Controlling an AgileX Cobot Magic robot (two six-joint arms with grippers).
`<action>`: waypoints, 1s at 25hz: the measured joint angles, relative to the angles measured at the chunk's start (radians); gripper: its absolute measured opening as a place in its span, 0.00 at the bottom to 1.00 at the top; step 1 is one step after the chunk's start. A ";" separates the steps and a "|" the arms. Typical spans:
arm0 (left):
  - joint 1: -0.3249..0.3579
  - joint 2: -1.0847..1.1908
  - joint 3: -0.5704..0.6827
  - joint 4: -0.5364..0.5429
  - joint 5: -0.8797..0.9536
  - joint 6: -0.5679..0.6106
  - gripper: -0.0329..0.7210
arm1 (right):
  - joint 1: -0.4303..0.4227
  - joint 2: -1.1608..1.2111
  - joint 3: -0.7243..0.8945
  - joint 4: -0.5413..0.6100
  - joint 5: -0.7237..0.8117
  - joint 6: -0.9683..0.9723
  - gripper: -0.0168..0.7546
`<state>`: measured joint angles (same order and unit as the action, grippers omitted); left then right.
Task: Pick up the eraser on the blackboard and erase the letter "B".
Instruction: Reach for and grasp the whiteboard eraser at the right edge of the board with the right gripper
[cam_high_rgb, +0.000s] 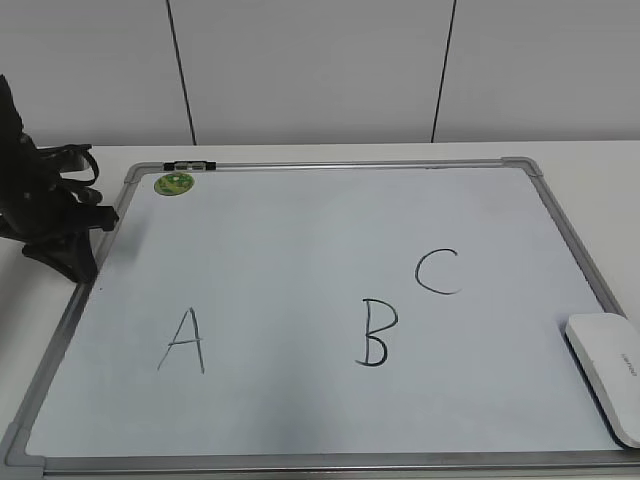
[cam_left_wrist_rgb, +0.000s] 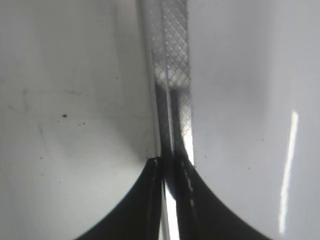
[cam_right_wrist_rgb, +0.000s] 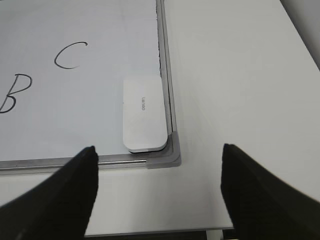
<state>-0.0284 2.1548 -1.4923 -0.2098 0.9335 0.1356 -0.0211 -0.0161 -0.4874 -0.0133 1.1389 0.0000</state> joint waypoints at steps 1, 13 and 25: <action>0.000 0.003 -0.004 0.000 0.002 0.000 0.09 | 0.000 0.000 0.000 0.000 0.000 0.000 0.76; 0.000 0.005 -0.010 0.000 0.009 0.000 0.09 | 0.000 0.307 -0.131 0.063 -0.050 -0.023 0.63; 0.000 0.005 -0.012 0.000 0.009 0.000 0.09 | 0.000 0.778 -0.141 0.130 -0.180 -0.138 0.88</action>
<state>-0.0284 2.1601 -1.5044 -0.2098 0.9422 0.1356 -0.0211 0.7618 -0.6284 0.1170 0.9593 -0.1382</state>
